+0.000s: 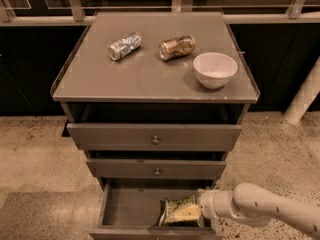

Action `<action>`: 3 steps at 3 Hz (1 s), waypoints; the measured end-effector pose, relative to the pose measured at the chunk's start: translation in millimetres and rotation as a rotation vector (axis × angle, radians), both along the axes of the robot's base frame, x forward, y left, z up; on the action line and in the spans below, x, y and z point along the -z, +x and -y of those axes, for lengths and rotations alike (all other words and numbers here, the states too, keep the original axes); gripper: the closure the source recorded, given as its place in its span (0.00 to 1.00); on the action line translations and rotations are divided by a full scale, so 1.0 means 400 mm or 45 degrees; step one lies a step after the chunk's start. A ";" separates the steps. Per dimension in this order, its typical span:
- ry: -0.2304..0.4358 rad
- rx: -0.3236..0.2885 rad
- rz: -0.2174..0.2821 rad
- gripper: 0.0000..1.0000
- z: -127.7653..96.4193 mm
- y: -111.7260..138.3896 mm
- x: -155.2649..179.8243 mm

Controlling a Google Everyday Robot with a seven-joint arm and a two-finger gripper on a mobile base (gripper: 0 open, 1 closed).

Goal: Pick green jalapeno chip bag from bottom drawer and place on counter

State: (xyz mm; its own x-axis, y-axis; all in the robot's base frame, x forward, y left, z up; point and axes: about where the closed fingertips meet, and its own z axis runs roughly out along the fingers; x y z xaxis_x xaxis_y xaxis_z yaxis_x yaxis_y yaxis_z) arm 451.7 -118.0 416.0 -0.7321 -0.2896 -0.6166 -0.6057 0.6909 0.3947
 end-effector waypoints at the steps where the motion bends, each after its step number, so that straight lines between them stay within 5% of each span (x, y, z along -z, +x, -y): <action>1: 0.102 0.035 0.044 0.00 -0.001 0.082 0.095; 3: 0.150 -0.033 0.052 0.00 0.002 0.071 0.109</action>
Offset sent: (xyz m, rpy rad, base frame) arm 0.0234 0.0011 -0.0262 0.0603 -0.0316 -0.0111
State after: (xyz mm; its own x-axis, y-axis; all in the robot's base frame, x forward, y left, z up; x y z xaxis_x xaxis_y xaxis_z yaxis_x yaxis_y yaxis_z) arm 480.1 -118.7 372.3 -0.6990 -0.2321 -0.6764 -0.6401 0.6248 0.4471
